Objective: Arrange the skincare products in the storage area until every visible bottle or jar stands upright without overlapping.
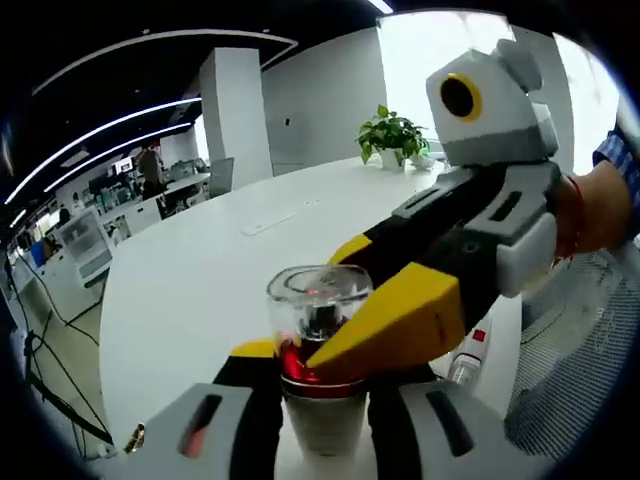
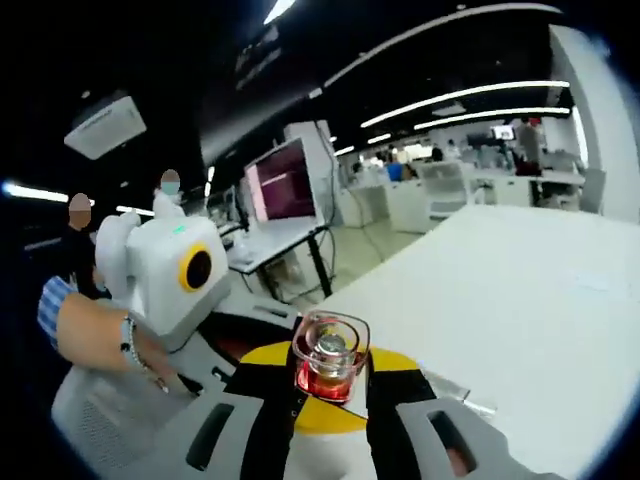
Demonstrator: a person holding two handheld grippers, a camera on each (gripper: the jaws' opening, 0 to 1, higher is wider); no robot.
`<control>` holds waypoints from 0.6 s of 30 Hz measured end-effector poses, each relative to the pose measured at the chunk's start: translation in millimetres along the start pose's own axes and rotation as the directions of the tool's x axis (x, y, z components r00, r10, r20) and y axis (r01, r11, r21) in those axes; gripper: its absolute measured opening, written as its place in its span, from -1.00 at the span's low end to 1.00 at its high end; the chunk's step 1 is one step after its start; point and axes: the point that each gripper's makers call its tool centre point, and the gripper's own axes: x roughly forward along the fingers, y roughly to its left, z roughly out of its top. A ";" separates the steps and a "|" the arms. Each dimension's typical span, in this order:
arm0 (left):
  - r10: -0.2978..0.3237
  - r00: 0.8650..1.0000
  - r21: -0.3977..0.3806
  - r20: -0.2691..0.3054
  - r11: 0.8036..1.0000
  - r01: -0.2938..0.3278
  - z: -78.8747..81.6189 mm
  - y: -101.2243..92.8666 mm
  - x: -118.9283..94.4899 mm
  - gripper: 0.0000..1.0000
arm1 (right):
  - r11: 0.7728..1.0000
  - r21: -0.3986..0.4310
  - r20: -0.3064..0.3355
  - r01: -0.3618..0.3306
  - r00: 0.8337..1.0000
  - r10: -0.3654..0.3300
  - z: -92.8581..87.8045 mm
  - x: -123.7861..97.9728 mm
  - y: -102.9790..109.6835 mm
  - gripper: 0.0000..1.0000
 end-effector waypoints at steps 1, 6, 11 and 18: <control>-0.007 1.000 -0.011 0.002 1.000 0.007 -1.4 -1.2 0.5 -0.45 | 0.999 -0.034 -0.013 0.003 1.000 -0.003 -0.8 0.3 1.5 -0.54; -0.002 1.000 -0.017 0.017 1.000 0.003 -0.7 -0.3 -0.3 -0.44 | 0.991 -0.130 -0.020 0.006 1.000 -0.009 0.2 2.0 6.5 -0.54; -0.074 0.996 0.004 -0.044 0.997 0.075 -10.9 -5.2 -9.6 -0.46 | 0.981 -0.194 -0.023 -0.015 1.000 0.011 -0.8 3.8 17.0 -0.54; -0.112 0.980 -0.054 -0.166 0.993 0.104 -25.7 -9.4 -25.4 -0.35 | 0.967 -0.247 -0.036 -0.056 0.998 0.049 -1.8 7.0 29.1 -0.53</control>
